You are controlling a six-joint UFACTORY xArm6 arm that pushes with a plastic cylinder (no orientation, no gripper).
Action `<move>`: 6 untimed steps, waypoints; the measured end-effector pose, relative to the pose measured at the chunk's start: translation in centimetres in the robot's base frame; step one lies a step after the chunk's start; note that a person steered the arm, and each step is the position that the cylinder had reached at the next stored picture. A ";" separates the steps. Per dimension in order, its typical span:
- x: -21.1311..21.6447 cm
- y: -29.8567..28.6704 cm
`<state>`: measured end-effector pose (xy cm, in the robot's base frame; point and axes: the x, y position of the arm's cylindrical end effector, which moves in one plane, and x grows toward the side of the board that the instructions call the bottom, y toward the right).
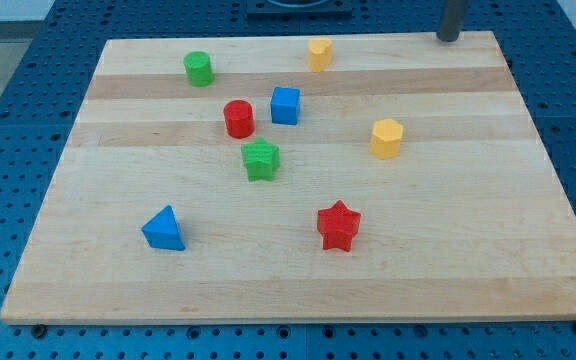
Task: Keep your arm diagonally to the top right of the hexagon
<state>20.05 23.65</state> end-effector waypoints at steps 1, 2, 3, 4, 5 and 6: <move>0.0 3.4; 0.0 3.7; 0.0 3.7; 0.1 2.8; 0.1 -1.2; 0.2 -1.5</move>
